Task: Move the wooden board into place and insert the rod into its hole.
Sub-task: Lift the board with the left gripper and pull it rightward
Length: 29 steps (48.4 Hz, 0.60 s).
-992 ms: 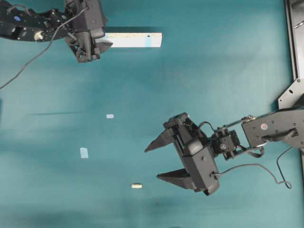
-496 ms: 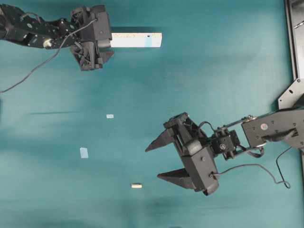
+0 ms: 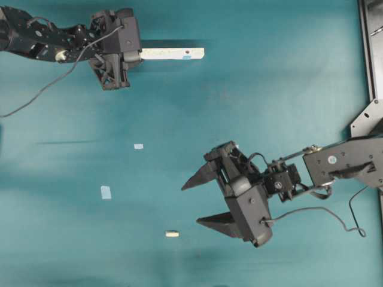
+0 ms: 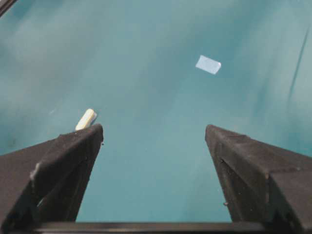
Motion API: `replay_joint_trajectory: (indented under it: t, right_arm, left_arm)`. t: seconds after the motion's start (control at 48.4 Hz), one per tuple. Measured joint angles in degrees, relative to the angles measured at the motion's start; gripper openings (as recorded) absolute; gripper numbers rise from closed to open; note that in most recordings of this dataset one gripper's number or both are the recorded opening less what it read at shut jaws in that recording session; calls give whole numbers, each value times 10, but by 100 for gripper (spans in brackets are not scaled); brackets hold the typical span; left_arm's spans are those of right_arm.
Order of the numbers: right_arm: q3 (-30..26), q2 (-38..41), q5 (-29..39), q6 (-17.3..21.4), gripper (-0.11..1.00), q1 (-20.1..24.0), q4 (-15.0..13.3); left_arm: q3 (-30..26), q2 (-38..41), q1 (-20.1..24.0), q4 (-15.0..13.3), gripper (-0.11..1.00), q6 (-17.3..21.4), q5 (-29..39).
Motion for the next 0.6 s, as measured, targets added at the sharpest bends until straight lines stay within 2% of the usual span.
replay_joint_trajectory:
  t: [0.331,0.599]
  right_arm:
    - [0,-25,20,0,99,0,0]
    - [0,-61,57,-1,99,-1,0]
  left_arm:
    - [1,-6,1,0,22,-2,0]
    - [-1,-71,-15,0,22,-13,25]
